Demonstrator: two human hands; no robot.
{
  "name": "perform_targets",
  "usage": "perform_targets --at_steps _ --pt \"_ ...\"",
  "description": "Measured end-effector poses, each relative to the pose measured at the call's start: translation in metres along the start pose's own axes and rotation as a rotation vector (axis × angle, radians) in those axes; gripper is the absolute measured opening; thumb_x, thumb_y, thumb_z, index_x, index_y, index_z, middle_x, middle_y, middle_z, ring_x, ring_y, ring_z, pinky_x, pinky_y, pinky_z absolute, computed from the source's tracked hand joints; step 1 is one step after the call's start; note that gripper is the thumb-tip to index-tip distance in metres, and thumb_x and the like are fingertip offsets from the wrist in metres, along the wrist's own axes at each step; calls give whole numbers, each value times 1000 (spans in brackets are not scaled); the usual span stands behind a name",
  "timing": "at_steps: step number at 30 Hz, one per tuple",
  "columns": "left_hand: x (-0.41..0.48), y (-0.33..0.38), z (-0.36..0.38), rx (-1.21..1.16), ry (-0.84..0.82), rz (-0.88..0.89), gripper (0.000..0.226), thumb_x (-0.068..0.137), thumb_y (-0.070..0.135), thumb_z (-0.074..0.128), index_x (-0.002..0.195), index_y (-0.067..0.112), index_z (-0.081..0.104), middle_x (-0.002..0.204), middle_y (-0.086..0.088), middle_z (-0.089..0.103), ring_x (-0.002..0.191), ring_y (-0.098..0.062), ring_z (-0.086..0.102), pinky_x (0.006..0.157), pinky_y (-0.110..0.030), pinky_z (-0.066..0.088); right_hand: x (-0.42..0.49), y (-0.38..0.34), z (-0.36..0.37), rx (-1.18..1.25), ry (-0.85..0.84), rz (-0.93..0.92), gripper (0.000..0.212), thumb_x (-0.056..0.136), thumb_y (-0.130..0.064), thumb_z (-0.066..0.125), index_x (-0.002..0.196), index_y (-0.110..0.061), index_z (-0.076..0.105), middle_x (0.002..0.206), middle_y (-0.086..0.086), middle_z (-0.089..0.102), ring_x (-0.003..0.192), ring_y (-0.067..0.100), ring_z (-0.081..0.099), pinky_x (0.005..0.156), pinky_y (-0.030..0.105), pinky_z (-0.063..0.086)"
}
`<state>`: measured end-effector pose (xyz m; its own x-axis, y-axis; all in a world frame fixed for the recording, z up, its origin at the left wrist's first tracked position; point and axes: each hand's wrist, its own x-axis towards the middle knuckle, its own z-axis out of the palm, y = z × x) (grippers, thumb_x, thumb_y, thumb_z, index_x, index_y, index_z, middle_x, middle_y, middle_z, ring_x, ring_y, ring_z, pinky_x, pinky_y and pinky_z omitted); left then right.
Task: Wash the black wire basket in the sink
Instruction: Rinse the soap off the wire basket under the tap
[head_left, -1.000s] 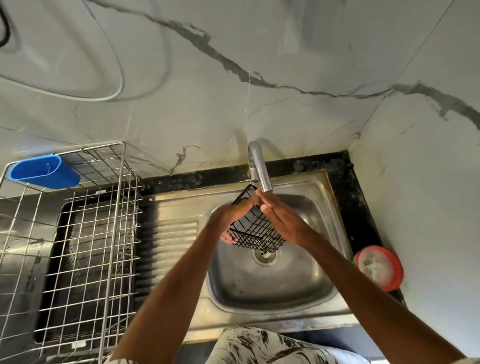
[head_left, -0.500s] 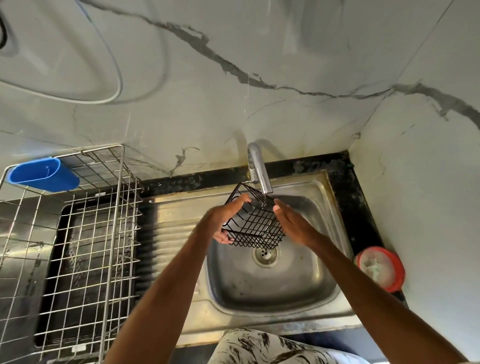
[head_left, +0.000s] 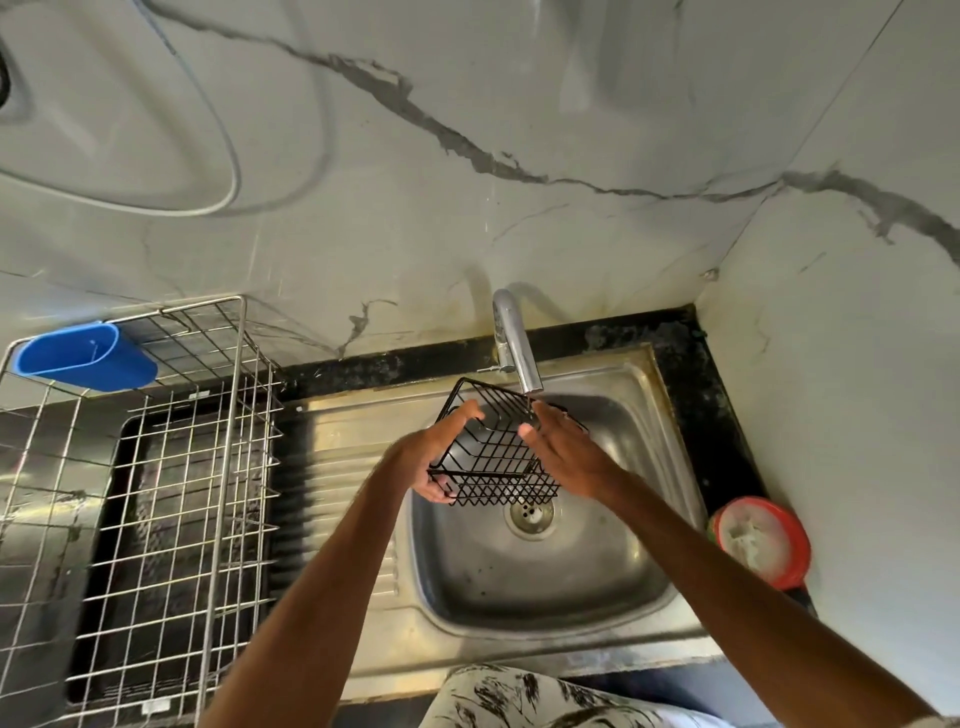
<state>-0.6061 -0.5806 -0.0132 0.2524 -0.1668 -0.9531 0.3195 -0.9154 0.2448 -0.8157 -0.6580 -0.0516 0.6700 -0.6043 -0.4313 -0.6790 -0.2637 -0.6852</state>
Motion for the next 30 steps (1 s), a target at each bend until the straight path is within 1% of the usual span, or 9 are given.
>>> perform_targets --at_steps 4,7,12,15,18,21,25,27,30 --pt "0 -16 -8 -30 -28 30 112 61 82 76 140 10 44 141 -29 44 122 -48 53 90 -58 57 -11 -44 14 -74 4 -225 72 103 -62 16 161 -22 0 169 -2 0 155 12 -3 125 40 2" --pt "-4 -27 -23 -81 -114 40 81 71 63 81 130 15 52 140 -27 45 120 -48 54 94 -59 56 -6 -29 9 -69 8 -294 61 106 -55 20 161 -29 11 168 -8 12 154 7 9 123 35 10" --pt "-4 -46 -37 -190 -151 31 120 48 60 91 148 19 39 154 -18 33 118 -50 55 82 -60 59 13 14 -2 -145 -22 -26 79 99 -69 6 159 -21 25 167 0 19 155 18 12 126 39 11" --pt "-2 -50 -35 -227 -136 45 120 38 61 95 140 21 47 150 -15 37 120 -49 53 81 -61 59 12 -17 5 -117 -53 -108 95 90 -82 2 159 -19 23 167 3 20 154 19 13 125 46 17" --pt "-8 -51 -32 -244 -129 98 108 51 64 89 140 21 45 141 -13 41 117 -48 53 90 -62 56 6 -44 19 -134 -105 -277 76 102 -65 15 162 -20 8 169 -2 5 154 10 2 125 38 7" --pt "-13 -50 -35 -224 -135 116 134 34 62 92 148 19 37 154 -15 32 121 -48 53 87 -61 58 9 -32 13 -133 -72 -386 60 107 -56 18 161 -31 11 168 -11 10 153 0 4 124 34 8" --pt "-15 -54 -41 -226 -145 129 123 47 58 89 150 20 33 155 -13 27 123 -49 52 88 -63 58 25 16 -1 -287 -5 -255 50 110 -43 19 160 -32 18 166 -12 6 153 9 3 124 56 0" --pt "-15 -57 -42 -219 -164 134 114 54 55 89 148 19 36 156 -16 26 123 -50 52 88 -63 58 27 33 -6 -277 -15 -220 48 112 -34 23 158 -23 27 165 -11 8 152 9 2 126 47 5" --pt "-13 -62 -37 -213 -191 117 118 54 60 88 151 19 35 159 -18 28 126 -50 52 84 -61 60 29 28 -6 -109 -22 -106 60 108 -53 16 158 -21 28 166 -7 17 155 13 8 126 29 5"
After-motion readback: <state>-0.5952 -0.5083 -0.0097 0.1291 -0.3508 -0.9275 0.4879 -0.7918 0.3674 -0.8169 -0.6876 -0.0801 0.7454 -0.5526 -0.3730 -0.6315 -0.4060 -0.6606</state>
